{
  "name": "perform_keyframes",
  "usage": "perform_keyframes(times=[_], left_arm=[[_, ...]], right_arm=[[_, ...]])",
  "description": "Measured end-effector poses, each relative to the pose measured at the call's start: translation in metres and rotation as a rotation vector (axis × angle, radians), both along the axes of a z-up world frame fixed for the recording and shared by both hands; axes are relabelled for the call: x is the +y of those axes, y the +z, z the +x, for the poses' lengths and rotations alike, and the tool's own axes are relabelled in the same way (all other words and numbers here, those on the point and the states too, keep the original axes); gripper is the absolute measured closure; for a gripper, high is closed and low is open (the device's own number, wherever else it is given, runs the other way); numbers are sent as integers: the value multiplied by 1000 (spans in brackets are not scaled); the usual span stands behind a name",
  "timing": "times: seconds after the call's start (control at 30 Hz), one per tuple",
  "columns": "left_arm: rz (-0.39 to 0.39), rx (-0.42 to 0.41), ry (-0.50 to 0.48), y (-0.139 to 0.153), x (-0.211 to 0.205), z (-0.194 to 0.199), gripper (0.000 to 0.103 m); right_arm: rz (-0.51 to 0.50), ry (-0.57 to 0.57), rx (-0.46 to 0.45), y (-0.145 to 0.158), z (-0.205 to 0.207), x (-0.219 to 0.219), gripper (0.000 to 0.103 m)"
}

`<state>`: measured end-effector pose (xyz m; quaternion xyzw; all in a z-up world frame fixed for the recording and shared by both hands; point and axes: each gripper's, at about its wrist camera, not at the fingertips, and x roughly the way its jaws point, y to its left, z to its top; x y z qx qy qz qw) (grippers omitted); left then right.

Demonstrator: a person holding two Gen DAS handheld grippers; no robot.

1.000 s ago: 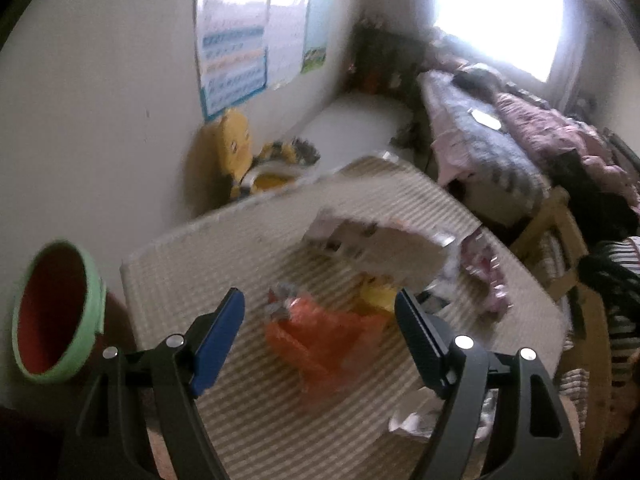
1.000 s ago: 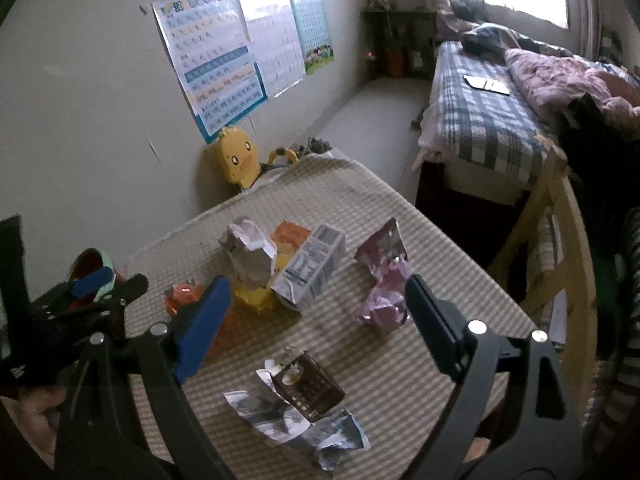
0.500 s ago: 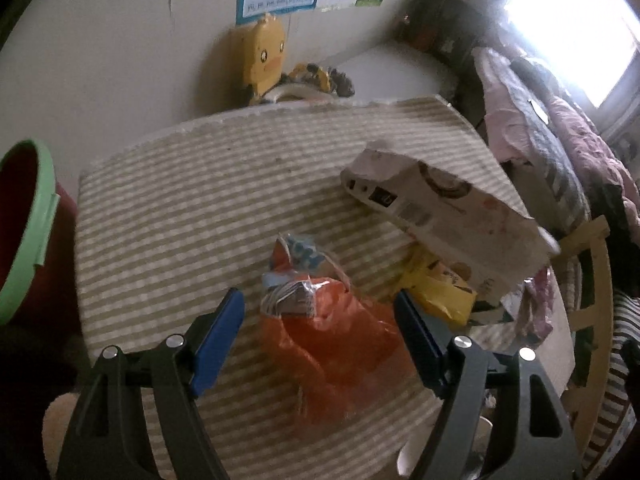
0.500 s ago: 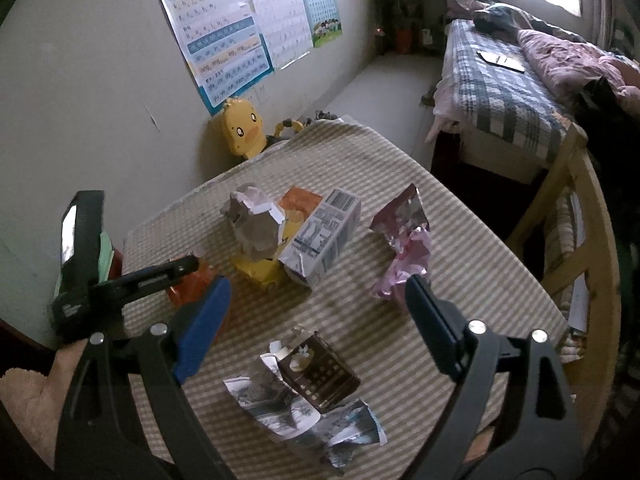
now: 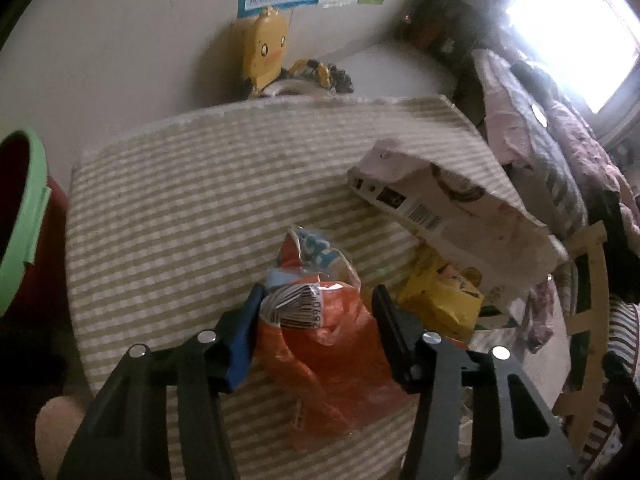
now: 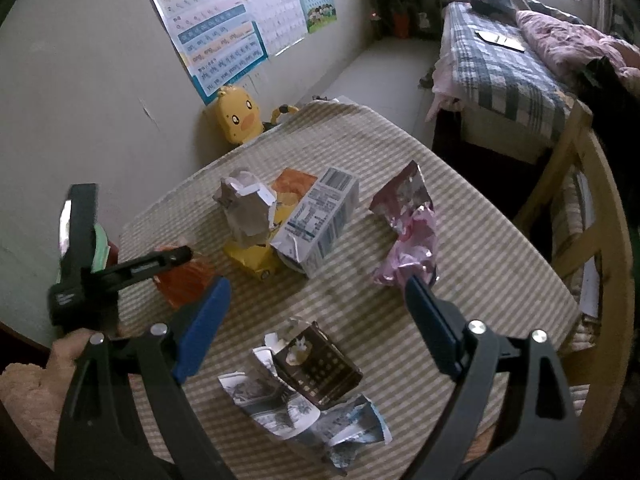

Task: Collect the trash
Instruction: 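Grasp the orange plastic bag with the left tool, then grasp the white milk carton with the right tool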

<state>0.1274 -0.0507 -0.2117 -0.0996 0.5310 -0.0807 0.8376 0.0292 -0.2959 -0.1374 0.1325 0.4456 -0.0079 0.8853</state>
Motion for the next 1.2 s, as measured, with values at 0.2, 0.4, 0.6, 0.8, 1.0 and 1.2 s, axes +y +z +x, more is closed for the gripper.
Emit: perform_keyframes(times=[0.2, 0.4, 0.6, 0.8, 1.0, 1.2], left_arm=[[138, -219, -76, 57, 4, -40, 52], [195, -360, -119, 105, 7, -70, 51], [195, -394, -122, 121, 12, -78, 51], [189, -378, -102, 119, 20, -79, 51], [189, -366, -79, 117, 23, -77, 50], [188, -370, -64, 119, 27, -77, 50]], right_arm=[[46, -69, 33, -17, 39, -12, 17], [49, -124, 94, -36, 93, -14, 29], [35, -150, 150, -49, 125, -10, 36], [57, -133, 206, -62, 144, -4, 36], [31, -113, 241, -74, 149, 3, 47], [83, -123, 207, -67, 135, -9, 59]])
